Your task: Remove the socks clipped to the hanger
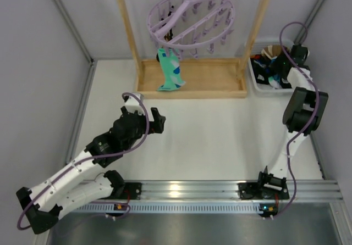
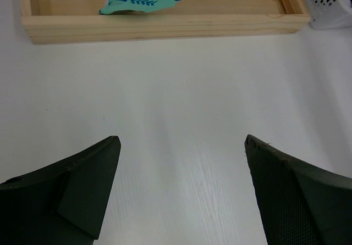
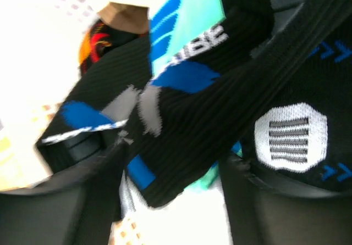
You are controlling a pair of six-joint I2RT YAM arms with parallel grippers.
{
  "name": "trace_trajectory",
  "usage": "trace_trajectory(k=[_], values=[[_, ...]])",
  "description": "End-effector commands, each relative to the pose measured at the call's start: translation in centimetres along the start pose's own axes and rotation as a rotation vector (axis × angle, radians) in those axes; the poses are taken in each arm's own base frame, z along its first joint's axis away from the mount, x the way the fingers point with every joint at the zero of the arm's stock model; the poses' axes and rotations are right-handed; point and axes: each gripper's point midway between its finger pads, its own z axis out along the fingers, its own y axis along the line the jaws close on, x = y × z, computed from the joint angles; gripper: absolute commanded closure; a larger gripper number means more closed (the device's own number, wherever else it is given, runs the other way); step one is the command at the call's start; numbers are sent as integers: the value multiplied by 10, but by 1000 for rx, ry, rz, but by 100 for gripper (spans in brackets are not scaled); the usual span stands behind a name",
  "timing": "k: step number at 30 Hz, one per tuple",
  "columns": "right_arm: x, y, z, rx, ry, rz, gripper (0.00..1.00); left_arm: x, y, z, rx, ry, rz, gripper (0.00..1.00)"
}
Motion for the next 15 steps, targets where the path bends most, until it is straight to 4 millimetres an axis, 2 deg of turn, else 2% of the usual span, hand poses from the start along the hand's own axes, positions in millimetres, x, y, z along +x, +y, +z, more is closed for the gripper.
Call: trace_trajectory(k=[1, 2, 3, 4, 5, 7, 9, 10, 12, 13, 14, 15], values=[[-79, 54, -74, -125, -191, -49, 33, -25, -8, 7, -2, -75, -11, 2], [-80, 56, -84, -122, -190, -52, 21, -24, -9, 11, 6, -80, -1, 2], [-83, 57, -93, -122, -198, -68, 18, -24, -11, 14, 16, -87, 5, 1], [-89, 60, -111, -122, -217, -79, 15, -34, -19, 19, 54, -133, 13, 1], [-86, 57, -119, -106, -205, -86, 9, -24, -19, 28, 60, -118, 39, 2], [-82, 56, -144, -111, -214, -110, 1, -30, -27, 41, 108, -150, 56, 1], [-77, 59, -160, -142, -228, -115, 1, -25, -30, 59, 128, -136, 69, 2], [-56, 56, -160, -169, -183, -109, 1, -26, -30, 65, 146, -134, 76, 1], [-33, 74, -185, -310, -169, -77, 1, -31, -29, 83, 193, -156, 71, 2], [-34, 90, -211, -410, -205, -71, 1, -39, -21, 90, 187, -190, 92, 1], [-24, 101, -223, -500, -196, -53, 1, -49, -25, 93, 220, -232, 100, 2], [-15, 115, -237, -613, -174, 38, 1, -49, -24, 101, 224, -239, 119, 1]])
